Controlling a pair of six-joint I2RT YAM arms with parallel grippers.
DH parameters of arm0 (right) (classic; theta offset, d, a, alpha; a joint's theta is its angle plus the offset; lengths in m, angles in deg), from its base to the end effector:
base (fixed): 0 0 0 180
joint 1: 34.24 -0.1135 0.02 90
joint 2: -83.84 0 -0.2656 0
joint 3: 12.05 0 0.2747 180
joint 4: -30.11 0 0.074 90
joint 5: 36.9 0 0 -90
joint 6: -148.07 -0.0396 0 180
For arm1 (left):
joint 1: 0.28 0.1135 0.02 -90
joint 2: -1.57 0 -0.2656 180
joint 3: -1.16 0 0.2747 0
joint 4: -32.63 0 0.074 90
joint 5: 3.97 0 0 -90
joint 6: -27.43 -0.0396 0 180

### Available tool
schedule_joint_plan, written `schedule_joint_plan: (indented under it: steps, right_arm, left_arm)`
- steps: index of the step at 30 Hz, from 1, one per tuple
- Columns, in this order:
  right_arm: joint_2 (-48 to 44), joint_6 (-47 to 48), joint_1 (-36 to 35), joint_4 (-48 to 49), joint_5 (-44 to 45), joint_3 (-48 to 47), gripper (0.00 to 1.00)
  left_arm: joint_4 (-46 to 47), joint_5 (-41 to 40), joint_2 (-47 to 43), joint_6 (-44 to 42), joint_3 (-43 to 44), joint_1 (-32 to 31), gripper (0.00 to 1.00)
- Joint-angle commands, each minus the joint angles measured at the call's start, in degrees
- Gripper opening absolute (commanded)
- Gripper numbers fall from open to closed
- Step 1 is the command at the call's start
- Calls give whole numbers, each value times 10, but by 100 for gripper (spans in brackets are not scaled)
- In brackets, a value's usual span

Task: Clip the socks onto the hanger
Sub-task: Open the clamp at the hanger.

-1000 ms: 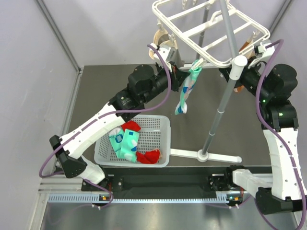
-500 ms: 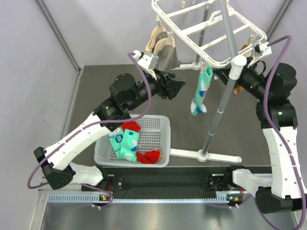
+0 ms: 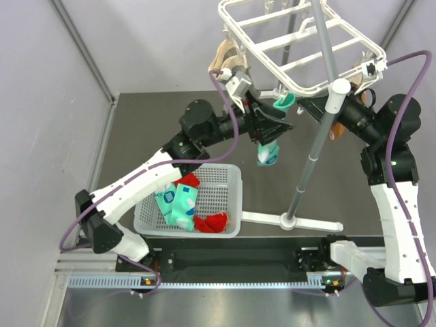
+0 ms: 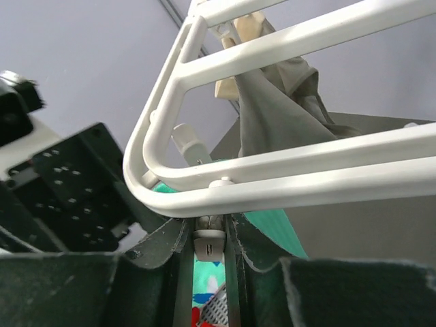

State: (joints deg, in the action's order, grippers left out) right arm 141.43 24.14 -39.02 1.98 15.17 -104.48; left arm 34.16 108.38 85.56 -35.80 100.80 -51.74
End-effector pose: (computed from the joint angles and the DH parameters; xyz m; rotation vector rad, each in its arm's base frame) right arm 0.2049 0.0416 0.5070 -0.1786 1.5547 1.0173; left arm 0.2140 -0.2928 0.4844 0.6581 1.2729 -1.3962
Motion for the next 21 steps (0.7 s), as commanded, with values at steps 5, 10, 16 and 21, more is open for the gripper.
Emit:
schedule_joint_plan:
  steps: [5, 10, 16, 21]
  right_arm:
    - [-15, -42, -8, 61, -26, 4, 0]
    - [-19, -34, -8, 58, -34, 5, 0]
    - [-18, -20, -8, 51, -44, 4, 0]
    - [-20, -17, -8, 54, -55, 9, 0]
  left_arm:
    - [66, 23, 57, 49, 47, 0, 63]
    - [65, -14, 81, 86, 68, 4, 66]
    - [100, 1, 94, 119, 67, 10, 67]
    - [121, 8, 107, 147, 69, 18, 64]
